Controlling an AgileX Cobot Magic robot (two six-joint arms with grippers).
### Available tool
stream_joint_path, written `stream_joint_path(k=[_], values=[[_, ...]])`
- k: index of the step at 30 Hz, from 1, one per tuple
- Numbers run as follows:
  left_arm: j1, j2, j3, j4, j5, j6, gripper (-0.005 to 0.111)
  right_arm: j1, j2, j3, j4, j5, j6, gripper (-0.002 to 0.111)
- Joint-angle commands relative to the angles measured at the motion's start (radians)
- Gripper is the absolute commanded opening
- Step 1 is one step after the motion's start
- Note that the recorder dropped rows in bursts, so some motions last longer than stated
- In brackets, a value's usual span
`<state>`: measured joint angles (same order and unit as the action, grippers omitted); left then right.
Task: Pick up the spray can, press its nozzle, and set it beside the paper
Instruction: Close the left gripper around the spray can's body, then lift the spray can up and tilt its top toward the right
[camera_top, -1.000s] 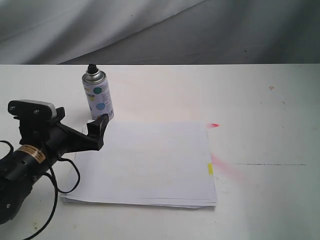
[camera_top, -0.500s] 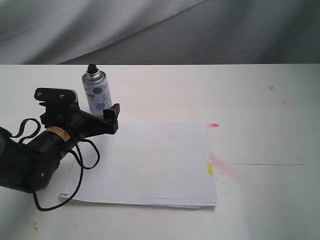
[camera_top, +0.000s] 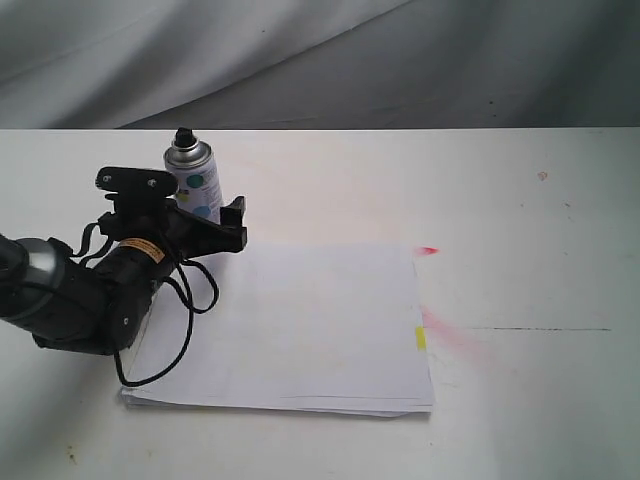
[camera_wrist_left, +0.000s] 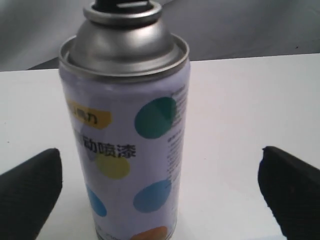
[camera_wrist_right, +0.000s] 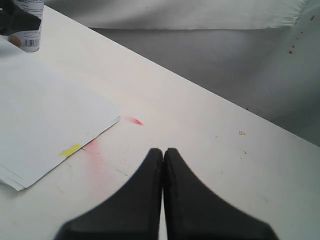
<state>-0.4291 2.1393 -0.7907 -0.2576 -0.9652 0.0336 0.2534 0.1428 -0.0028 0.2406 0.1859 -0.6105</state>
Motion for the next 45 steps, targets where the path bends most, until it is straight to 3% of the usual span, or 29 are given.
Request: stream_joint_path(k=[1, 17, 35, 39, 45], values=[[0.031, 0.028, -0.042, -0.009, 0.004, -0.004, 0.101, -0.004, -0.006, 0.003, 0.005, -0.002, 0.001, 0.0], [0.128, 0.065, -0.168, 0.158, 0.14, -0.007, 0.101, -0.004, -0.006, 0.003, 0.005, -0.002, 0.001, 0.0], [0.128, 0.093, -0.193, 0.167, 0.161, -0.007, 0.101, -0.004, -0.006, 0.003, 0.005, -0.002, 0.001, 0.0], [0.128, 0.096, -0.193, 0.167, 0.156, -0.011, 0.089, -0.004, -0.006, 0.003, 0.005, -0.002, 0.001, 0.0], [0.128, 0.096, -0.193, 0.167, 0.123, -0.009, 0.047, -0.004, -0.006, 0.003, 0.005, -0.002, 0.001, 0.0]])
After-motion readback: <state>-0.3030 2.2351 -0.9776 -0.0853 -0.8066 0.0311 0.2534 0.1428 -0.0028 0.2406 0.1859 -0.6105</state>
